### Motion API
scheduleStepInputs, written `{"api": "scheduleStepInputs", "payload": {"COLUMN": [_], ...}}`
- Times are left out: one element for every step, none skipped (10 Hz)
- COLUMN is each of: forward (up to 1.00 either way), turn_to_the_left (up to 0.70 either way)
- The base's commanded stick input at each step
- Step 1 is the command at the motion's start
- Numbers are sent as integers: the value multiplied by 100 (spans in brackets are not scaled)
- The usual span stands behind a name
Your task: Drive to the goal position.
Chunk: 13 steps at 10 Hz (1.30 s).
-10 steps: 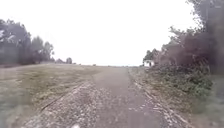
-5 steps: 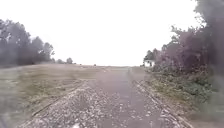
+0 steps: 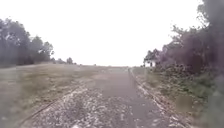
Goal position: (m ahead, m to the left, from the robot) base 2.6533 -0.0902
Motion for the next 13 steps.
{"api": "scheduleStepInputs", "payload": {"forward": [45,45,45,45,45,45,45,45,45,45,45,45,45], "turn_to_the_left": [0,0,0,0,0,0,0,0,0,0,0,0,0]}}
